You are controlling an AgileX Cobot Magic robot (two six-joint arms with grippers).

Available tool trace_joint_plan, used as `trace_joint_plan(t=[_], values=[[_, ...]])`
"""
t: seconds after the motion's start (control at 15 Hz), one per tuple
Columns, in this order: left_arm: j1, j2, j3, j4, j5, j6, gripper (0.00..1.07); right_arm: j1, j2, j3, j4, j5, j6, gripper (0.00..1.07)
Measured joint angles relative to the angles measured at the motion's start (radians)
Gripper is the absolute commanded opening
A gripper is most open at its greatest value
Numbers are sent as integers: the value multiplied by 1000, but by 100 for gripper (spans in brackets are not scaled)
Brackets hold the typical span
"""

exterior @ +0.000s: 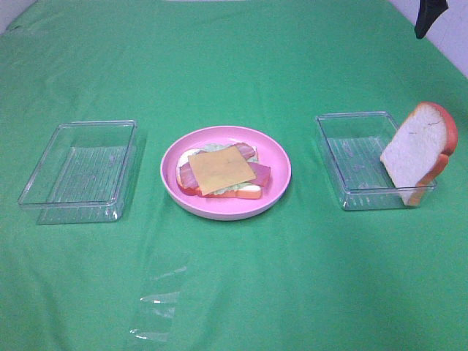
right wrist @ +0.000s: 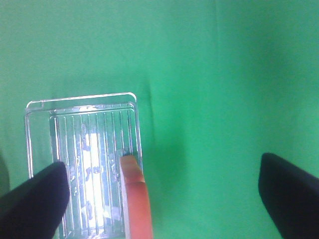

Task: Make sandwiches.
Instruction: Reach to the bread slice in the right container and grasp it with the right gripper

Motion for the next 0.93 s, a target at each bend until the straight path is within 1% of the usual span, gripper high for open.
trace_joint_plan(t=[0.13,0.33,0.4,0.47,0.6,0.67,0.73,0.87,0.93], values=[[0,0,0,0,0,0,100,-7,0,0,22,0,-2,98],[0,0,0,0,0,0,100,-7,0,0,22,0,-2,98],[0,0,0,0,0,0,100,-7,0,5,31,-1,-2,98],[0,0,0,0,0,0,100,-7,-2,32,38,-1,-2,98],[0,0,0,0,0,0,100,-7,-5,127,39,-2,-13,98],[0,0,0,0,0,0,100,-7,-5,214,40,-2,-20,98],[0,0,0,0,0,0,100,-7,-5,275,44,1,-20,98],[0,0,0,0,0,0,100,-7,-5,372,64,-16,-22,98],[0,0,0,0,0,0,100,-7,-5,396,71,-24,-25,98]])
